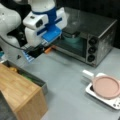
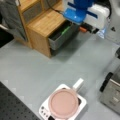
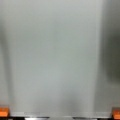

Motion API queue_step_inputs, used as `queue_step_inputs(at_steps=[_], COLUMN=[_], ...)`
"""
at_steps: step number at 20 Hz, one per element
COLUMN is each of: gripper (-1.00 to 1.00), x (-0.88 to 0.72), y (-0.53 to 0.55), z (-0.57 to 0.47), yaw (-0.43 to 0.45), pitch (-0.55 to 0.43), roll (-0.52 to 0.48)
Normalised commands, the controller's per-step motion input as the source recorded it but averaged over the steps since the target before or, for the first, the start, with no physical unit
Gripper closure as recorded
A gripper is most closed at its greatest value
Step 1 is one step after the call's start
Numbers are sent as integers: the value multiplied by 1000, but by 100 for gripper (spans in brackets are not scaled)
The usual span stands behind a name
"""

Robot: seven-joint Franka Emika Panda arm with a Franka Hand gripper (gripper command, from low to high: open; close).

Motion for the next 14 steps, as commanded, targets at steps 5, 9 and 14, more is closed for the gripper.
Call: queue_step_inputs(at_steps=[5, 9, 14], gripper=[-100, -100, -100], x=[-38, -161, -259], y=[19, 138, 328], z=[-35, -85, -148], yaw=[140, 65, 24], pitch=[-71, -31, -47], roll=[522, 461, 226])
